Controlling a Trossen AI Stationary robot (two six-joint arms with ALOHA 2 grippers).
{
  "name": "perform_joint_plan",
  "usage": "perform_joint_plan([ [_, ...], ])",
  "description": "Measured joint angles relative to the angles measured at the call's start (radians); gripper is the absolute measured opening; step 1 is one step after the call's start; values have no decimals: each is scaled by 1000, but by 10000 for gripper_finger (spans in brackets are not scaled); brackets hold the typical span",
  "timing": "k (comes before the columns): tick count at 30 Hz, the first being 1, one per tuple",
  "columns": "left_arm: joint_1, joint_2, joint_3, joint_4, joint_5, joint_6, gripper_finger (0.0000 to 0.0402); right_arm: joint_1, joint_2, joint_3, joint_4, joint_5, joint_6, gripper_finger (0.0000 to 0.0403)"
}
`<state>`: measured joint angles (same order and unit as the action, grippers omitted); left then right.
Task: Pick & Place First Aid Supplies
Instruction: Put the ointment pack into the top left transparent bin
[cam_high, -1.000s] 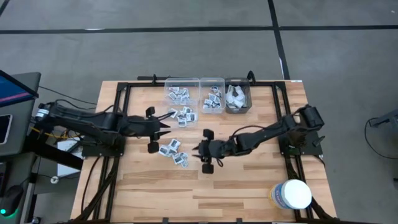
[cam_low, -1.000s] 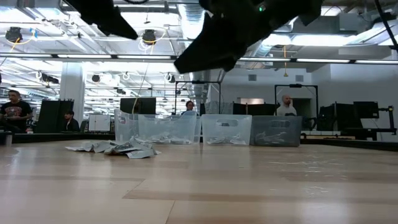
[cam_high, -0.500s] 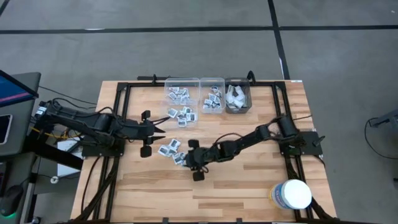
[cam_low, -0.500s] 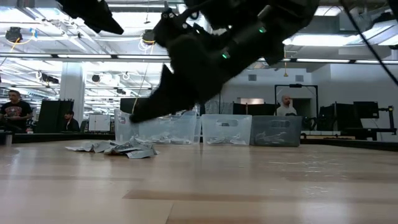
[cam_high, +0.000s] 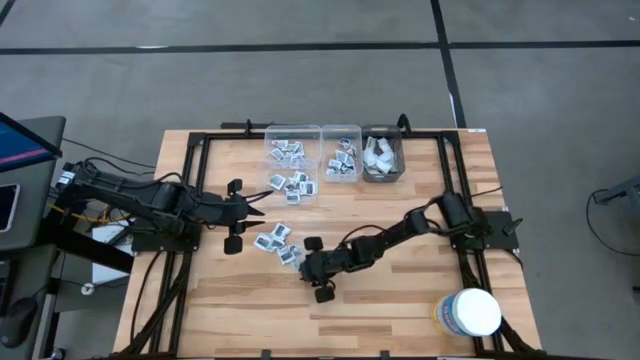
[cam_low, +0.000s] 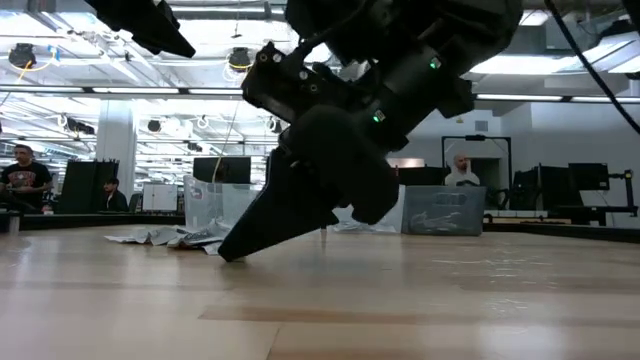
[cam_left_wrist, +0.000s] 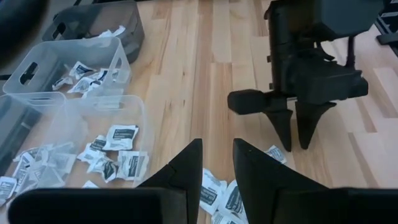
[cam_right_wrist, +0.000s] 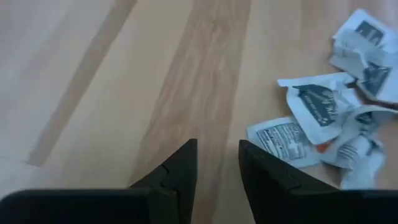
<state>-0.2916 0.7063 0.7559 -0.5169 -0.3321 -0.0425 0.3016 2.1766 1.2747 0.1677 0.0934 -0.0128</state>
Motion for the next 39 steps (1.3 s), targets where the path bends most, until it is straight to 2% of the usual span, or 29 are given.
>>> perform_joint_plan([
  [6,0,0,0,0,0,0,90,16,-3,63,-37,118,-128,111],
  [16,0,0,0,0,0,-5,90,-25,1,66,-169,109,-56,107],
  [22,0,0,0,1,0,-8,90,-26,2,67,-183,80,-35,102],
  [25,0,1,0,1,0,-8,90,-22,2,67,-186,65,-36,81],
  [30,0,1,0,0,0,-8,90,-18,3,66,-190,58,-27,11],
  [39,0,1,0,0,0,-8,90,-14,-39,58,-240,58,-24,3],
])
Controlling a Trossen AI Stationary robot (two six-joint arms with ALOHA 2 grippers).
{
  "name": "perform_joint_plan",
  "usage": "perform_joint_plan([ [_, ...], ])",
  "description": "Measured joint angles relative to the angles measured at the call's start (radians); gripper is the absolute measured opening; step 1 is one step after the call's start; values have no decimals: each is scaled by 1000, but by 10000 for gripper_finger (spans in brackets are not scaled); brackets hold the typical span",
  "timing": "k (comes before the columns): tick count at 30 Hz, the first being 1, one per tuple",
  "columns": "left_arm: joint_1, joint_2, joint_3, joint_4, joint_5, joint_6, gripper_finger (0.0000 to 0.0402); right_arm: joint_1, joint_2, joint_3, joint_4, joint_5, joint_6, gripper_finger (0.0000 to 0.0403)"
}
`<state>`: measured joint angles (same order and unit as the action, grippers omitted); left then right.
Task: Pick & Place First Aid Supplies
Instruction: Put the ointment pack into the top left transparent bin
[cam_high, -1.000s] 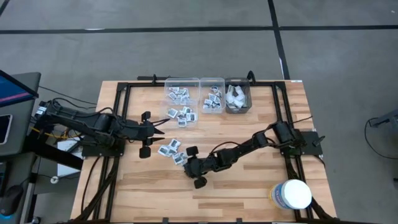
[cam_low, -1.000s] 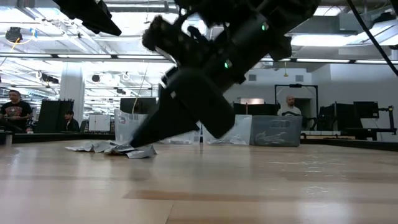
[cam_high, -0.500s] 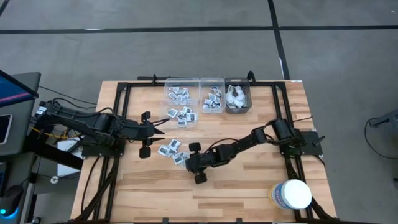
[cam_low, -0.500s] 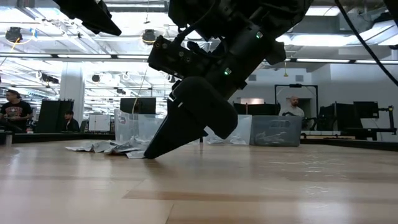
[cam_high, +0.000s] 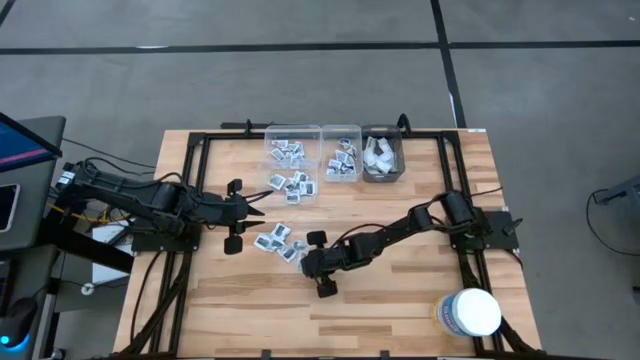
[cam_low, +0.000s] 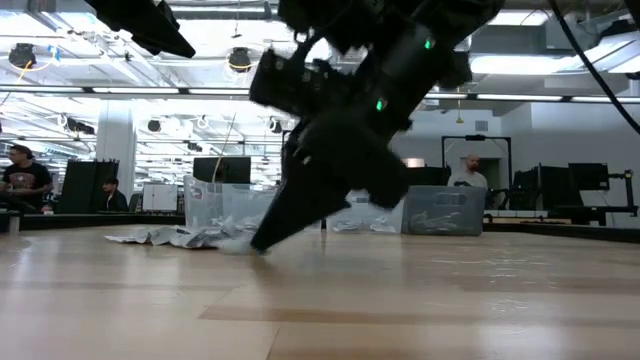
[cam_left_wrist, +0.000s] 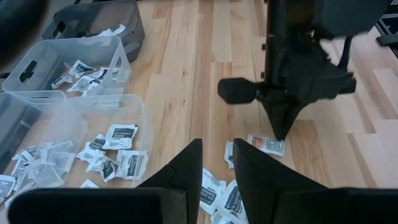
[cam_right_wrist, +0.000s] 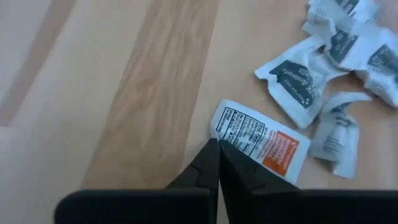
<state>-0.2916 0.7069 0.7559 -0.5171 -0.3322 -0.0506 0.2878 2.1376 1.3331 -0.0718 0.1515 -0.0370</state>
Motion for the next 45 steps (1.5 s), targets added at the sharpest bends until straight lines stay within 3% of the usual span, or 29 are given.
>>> perform_joint_plan([
  [8,0,0,0,-3,0,-10,90,16,-202,2,-167,12,-49,1],
  [15,0,4,0,-7,0,-58,90,34,-473,3,-292,268,-81,0],
  [19,0,9,0,-6,-8,-80,90,31,-570,3,-295,324,-132,0],
  [27,11,42,0,104,-97,-231,90,-1,-577,3,-309,329,-244,0],
  [34,99,133,0,508,-132,-432,90,-47,-541,5,-321,399,-347,0],
  [45,268,358,0,842,145,-743,90,-69,-536,3,-292,423,-494,0],
])
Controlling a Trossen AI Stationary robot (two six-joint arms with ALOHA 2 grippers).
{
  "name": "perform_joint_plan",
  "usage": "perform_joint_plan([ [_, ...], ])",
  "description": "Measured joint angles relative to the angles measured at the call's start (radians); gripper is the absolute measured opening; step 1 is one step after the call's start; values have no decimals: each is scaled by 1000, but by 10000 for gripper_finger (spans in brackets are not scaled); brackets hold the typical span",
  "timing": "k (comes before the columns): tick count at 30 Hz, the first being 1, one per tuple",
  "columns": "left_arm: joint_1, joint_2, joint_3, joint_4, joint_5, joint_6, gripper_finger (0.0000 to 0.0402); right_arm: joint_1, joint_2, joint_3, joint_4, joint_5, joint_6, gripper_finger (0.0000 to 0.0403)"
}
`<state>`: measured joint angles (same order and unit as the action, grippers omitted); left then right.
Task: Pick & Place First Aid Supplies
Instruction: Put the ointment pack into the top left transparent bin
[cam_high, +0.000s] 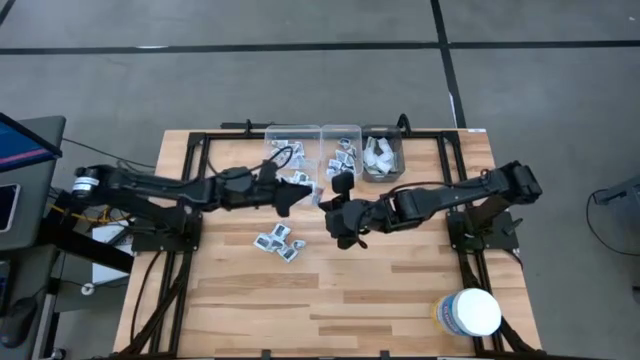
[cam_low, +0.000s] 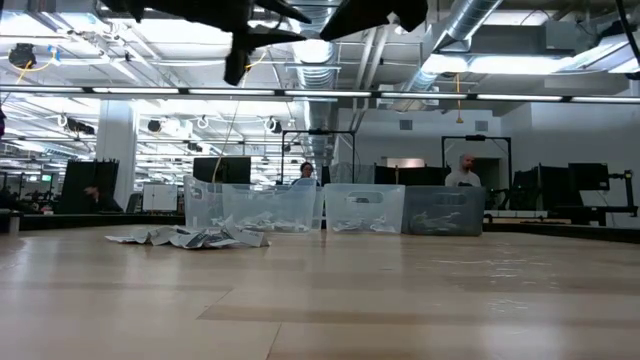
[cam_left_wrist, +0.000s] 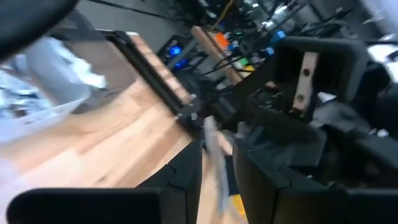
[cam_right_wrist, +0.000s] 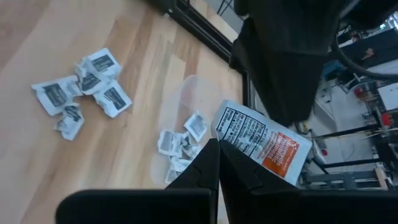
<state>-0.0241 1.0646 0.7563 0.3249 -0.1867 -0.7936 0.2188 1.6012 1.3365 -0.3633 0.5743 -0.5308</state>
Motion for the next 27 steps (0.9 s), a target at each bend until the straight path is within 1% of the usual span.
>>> perform_joint_plan([
  [3,30,36,0,62,52,-39,90,0,0,0,-3,2,-3,0],
  [10,51,83,0,88,61,-107,90,-2,0,0,-3,2,-4,0],
  [14,53,90,0,109,61,-105,90,-6,0,0,-1,2,-22,0],
  [18,51,90,0,141,72,-58,87,-13,0,1,1,2,-22,0],
  [21,52,90,0,162,76,-25,66,-13,0,1,2,2,-21,0],
  [25,52,90,0,167,78,4,12,-13,0,1,2,1,-21,0],
  [27,61,90,0,168,85,9,8,-13,0,1,4,2,-21,0],
])
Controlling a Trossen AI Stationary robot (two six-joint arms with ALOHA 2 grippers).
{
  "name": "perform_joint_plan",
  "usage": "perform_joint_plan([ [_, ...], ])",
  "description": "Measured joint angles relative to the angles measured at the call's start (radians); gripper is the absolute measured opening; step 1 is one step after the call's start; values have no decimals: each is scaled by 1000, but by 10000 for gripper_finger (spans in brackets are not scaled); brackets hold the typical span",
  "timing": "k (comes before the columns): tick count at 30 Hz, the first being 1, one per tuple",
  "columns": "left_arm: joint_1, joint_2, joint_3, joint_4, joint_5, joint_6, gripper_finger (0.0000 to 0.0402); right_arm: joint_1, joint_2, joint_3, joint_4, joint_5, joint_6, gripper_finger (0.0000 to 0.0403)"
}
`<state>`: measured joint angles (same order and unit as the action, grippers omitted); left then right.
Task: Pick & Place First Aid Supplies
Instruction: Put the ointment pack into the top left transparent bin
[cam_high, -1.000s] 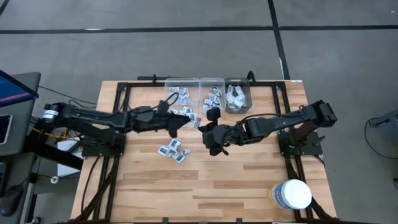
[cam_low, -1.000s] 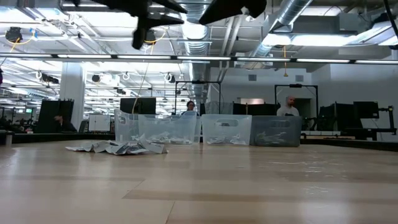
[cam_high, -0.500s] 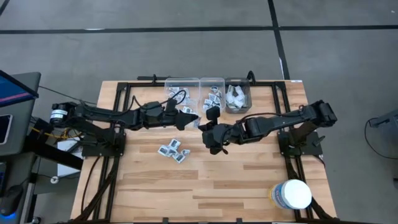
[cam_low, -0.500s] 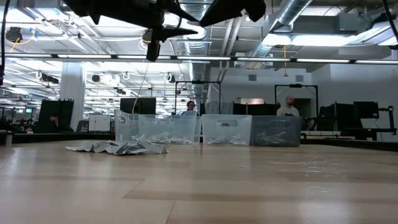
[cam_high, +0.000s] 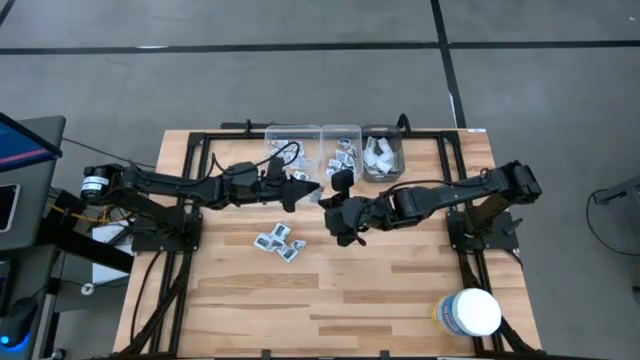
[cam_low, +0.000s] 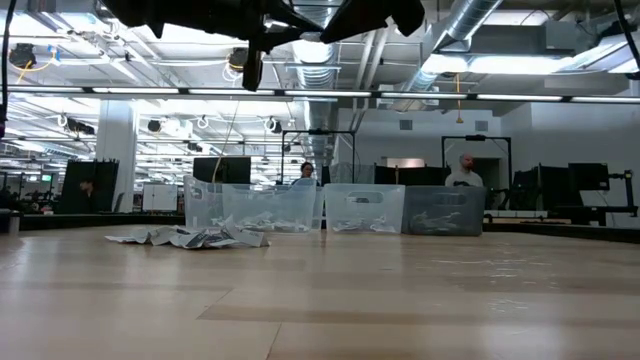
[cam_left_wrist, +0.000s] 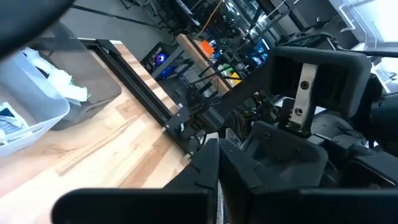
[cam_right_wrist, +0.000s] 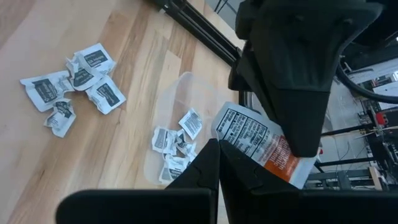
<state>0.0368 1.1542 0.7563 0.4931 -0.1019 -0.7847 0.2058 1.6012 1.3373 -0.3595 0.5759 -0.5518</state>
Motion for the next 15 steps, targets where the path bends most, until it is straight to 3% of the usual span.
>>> perform_joint_plan([
  [7,32,0,0,-2,14,6,5,-8,-1,0,7,5,5,0],
  [11,40,0,0,1,8,45,6,-14,-1,0,9,1,115,2],
  [15,61,0,0,6,3,48,5,-24,-1,0,-4,-10,183,29],
])
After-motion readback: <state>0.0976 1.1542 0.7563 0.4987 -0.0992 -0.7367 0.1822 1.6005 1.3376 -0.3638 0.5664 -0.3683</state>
